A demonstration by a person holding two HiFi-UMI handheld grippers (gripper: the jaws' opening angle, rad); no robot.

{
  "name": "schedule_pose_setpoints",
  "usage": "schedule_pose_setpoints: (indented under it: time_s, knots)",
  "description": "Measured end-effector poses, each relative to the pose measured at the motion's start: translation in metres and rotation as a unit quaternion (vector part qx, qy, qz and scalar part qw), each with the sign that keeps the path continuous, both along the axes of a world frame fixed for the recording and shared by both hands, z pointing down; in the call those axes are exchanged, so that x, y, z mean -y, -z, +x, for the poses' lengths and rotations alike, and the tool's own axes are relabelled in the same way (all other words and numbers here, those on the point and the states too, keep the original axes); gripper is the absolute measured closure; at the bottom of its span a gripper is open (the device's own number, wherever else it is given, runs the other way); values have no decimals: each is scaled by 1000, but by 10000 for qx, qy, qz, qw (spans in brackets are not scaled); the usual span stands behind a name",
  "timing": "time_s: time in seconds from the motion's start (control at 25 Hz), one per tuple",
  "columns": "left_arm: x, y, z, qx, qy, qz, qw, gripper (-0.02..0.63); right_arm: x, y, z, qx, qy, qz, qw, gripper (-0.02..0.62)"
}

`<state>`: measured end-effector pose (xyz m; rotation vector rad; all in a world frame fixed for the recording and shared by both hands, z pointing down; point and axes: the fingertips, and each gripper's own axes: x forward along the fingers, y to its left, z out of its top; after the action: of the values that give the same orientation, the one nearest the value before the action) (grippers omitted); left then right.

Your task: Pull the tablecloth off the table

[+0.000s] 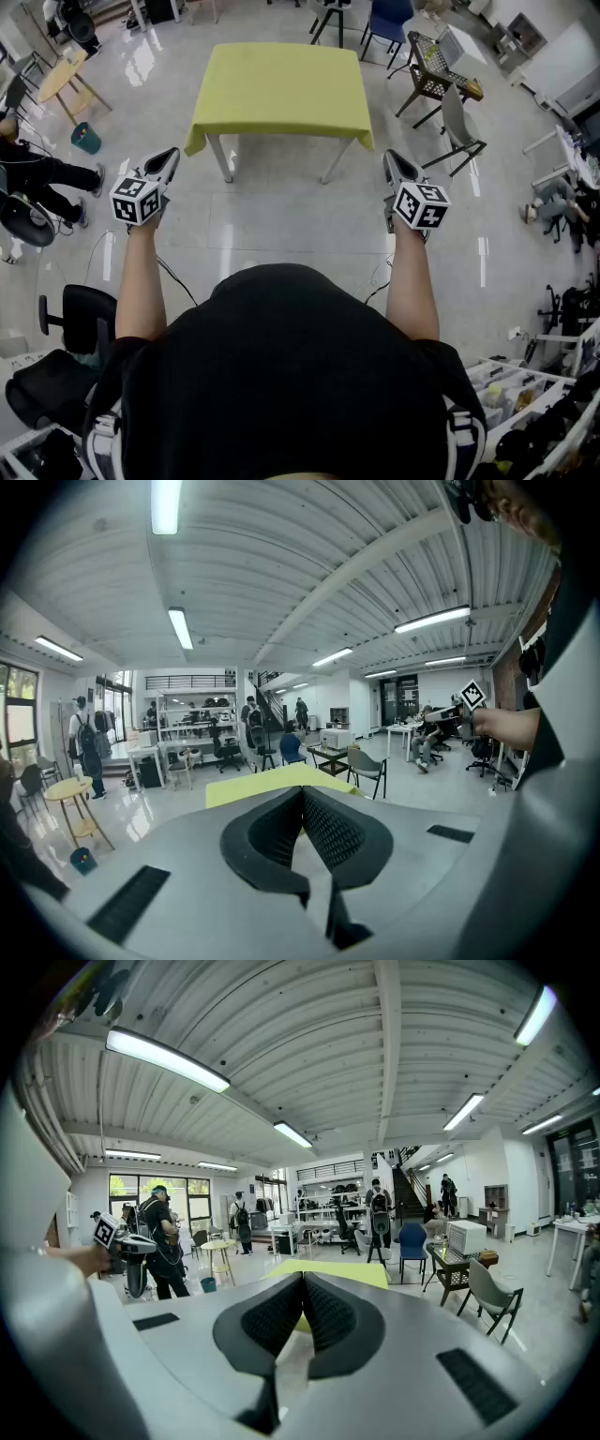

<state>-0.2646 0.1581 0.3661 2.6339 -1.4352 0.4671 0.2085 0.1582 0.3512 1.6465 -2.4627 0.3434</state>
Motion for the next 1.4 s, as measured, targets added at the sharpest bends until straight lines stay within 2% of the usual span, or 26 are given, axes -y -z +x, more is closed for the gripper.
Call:
schedule_pose_setpoints:
  time_s: [0.28,0.64,1.08,1.4]
  knots:
    - [0,-5,-6,-54,-23,-75,10000,583,2,-3,-1,2,-9,-65,10000,578]
    - [27,-10,-29,-150,-54,-156,9998,583,30,-1,-17,-3,-173,-37,9998,578]
    - [101,-21,-78,-218,-151,-286,9992,583,97,2,-68,-34,-264,-44,9996,580]
    - [162,-39,-111,-292,-255,-471,9981,583,145,3,-89,-54,-587,37,9983,580]
